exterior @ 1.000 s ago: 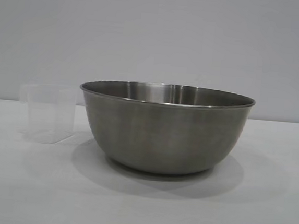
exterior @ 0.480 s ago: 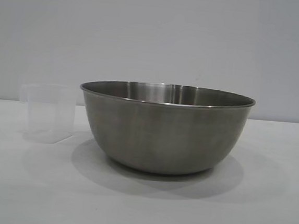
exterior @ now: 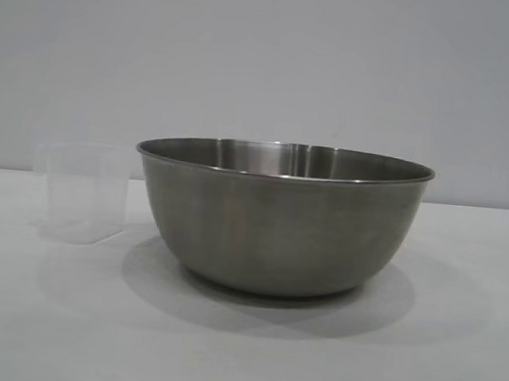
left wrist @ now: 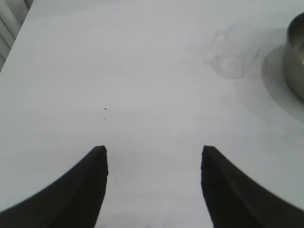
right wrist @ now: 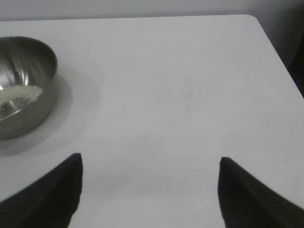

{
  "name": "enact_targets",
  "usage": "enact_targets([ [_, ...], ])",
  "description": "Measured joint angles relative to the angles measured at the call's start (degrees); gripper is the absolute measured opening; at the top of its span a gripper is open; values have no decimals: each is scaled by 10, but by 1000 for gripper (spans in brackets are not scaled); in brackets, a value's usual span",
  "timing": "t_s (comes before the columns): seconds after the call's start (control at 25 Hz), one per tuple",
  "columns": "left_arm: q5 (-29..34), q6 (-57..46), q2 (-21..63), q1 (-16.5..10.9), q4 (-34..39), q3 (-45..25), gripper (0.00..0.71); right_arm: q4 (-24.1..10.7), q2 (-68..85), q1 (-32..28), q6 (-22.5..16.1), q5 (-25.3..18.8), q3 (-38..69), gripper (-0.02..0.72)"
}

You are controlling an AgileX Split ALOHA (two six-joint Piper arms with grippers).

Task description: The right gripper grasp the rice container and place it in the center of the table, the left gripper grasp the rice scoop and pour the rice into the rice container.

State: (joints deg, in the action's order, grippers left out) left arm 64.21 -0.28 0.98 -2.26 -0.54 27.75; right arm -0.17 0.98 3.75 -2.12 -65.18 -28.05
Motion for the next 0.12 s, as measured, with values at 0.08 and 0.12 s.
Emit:
enact_targets([
  [0.08,0,0,0,0,0,0,363,0,0,0,0,0,0,550],
  [0.12,0,0,0,0,0,0,363,0,0,0,0,0,0,550],
])
